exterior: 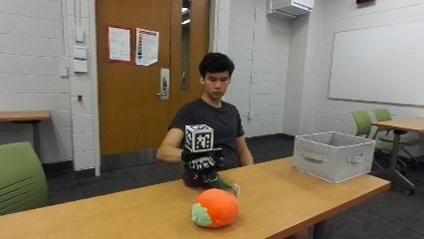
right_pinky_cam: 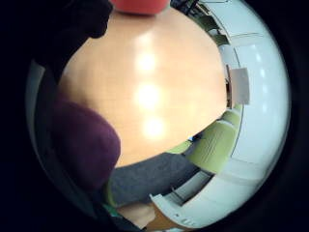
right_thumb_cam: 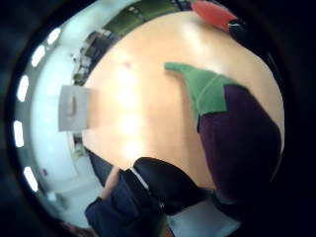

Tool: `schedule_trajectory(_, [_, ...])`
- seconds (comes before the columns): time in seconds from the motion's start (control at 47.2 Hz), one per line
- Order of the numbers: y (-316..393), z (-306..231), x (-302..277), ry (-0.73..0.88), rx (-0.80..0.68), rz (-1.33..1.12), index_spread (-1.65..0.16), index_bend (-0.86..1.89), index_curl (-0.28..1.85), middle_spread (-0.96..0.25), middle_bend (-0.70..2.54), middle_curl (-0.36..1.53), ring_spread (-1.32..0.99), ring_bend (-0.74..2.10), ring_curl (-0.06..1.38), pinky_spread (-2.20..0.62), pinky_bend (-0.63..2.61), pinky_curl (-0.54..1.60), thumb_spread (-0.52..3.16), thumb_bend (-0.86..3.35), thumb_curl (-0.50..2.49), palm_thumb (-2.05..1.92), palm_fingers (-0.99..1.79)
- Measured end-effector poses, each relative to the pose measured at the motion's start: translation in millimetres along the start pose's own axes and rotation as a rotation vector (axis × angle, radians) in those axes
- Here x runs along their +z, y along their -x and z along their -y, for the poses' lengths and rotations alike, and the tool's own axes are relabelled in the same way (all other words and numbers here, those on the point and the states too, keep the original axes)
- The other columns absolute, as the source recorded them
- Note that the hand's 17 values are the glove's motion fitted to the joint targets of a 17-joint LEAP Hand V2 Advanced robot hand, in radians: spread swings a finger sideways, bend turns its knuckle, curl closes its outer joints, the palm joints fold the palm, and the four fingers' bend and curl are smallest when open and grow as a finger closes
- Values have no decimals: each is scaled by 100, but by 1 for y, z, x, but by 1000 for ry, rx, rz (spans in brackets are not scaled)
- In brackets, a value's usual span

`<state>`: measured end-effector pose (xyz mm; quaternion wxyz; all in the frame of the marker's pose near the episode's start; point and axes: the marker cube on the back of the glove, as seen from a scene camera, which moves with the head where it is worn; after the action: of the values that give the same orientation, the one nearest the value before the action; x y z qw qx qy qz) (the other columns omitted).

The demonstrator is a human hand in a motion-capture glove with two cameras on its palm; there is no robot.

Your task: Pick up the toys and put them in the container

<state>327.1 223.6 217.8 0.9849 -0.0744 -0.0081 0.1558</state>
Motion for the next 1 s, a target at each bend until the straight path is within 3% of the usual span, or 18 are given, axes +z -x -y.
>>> schedule_trajectory(0.254, [1, -13, 16, 27, 25, 8, -21, 30, 53, -5, 29, 42, -28, 52, 20, -5, 77, 29, 90, -6, 20, -7, 8])
schedule_trajectory(0.509, [2, -15, 6, 10, -7, 71, -28, 68, 66, -7, 20, 40, -30, 44, 18, -10, 71, 29, 111, 9, 27, 24, 34])
schedule_trajectory(0.53, [2, -15, 5, 8, -11, 70, -28, 65, 65, -6, 17, 39, -29, 42, 17, -9, 73, 29, 109, 3, 26, 15, 25])
schedule_trajectory(0.551, [3, -15, 4, 5, -14, 70, -28, 72, 69, -7, 22, 40, -30, 45, 19, -11, 71, 29, 114, 12, 29, 29, 36])
schedule_trajectory(0.657, [5, -19, -2, -76, -40, 59, -30, 66, 70, -11, 28, 42, -34, 56, 21, -18, 68, 28, 122, 20, 34, 45, 50])
schedule_trajectory(0.742, [2, -17, -9, -122, -54, 54, -30, 44, 67, -18, 35, 44, -39, 75, 25, -27, 80, 31, 122, 26, 39, 56, 77])
schedule_trajectory(0.89, [1, -7, -16, -79, -43, 46, -32, 18, 67, -30, 56, 50, -44, 96, 33, -39, 78, 31, 106, 24, 47, 63, 109])
schedule_trajectory(0.996, [9, 5, -36, -79, -37, 34, -34, 13, 69, -34, 65, 55, -43, 106, 38, -43, 77, 33, 95, 22, 53, 65, 113])
